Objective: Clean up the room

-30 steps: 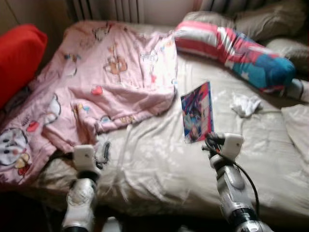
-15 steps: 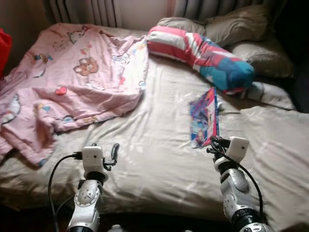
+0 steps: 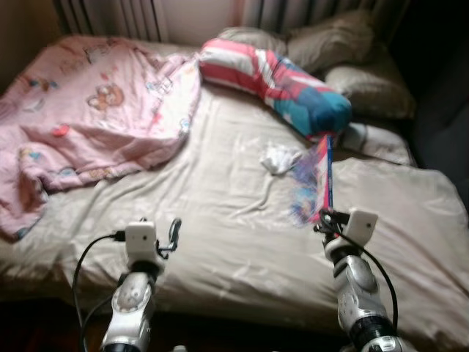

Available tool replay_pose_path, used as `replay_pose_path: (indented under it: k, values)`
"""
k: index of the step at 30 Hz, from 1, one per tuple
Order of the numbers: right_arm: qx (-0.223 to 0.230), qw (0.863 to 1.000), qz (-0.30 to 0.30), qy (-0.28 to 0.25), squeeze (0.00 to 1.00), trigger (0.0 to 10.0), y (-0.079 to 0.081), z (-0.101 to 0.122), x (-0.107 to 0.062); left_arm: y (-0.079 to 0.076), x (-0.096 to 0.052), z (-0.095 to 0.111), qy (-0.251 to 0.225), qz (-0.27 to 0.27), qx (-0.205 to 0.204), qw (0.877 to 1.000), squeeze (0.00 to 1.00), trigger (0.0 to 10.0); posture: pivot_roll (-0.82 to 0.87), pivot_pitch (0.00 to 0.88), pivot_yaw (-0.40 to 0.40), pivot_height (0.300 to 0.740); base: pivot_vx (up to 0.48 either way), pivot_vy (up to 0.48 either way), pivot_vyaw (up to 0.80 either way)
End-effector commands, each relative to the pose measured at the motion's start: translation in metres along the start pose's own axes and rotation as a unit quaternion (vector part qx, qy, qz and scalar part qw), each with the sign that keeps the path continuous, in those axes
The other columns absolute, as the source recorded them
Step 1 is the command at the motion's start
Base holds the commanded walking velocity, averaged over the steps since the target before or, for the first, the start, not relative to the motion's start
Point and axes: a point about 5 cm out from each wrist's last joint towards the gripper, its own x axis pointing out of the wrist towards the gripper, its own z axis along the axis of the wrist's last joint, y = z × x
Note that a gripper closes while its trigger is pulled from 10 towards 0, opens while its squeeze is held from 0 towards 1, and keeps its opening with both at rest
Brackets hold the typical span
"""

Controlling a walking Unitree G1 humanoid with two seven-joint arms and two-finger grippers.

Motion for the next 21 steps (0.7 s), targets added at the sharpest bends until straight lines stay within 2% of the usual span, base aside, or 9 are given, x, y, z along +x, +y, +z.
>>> replay_pose_path:
  k: [1, 4, 15, 21]
  values:
    - [0.01, 1.0, 0.003, 0.0, 0.0, 10.0, 0.0037, 0.0008, 0.0019, 0.0067, -0.003, -0.0033, 0.009, 0.008, 0.002, 1.0, 0.0, 10.0, 0.09, 0.159, -0.079, 0.731, 0.0, 0.0, 0.0]
    - [0.026, 1.0, -0.009, 0.002, 0.0, 10.0, -0.0005, -0.0004, 0.0013, 0.007, -0.0032, -0.0037, 0.01, 0.009, 0.001, 1.0, 0.0, 10.0, 0.09, 0.16, -0.078, 0.731, 0.0, 0.0, 0.0]
    - [0.022, 0.999, -0.009, 0.022, 0.0, 10.0, 0.002, -0.0033, 0.0036, 0.0078, -0.0023, -0.0035, 0.012, 0.009, 0.0, 1.0, 0.0, 10.0, 0.1, 0.162, -0.076, 0.731, 0.0, 0.0, 0.0]
    - [0.021, 0.999, -0.012, 0.029, 0.0, 10.0, 0.0017, -0.0048, 0.0039, 0.0089, -0.0022, -0.0032, 0.012, 0.01, 0.001, 1.0, 0.0, 10.0, 0.1, 0.165, -0.074, 0.691, 0.0, 0.0, 0.0]
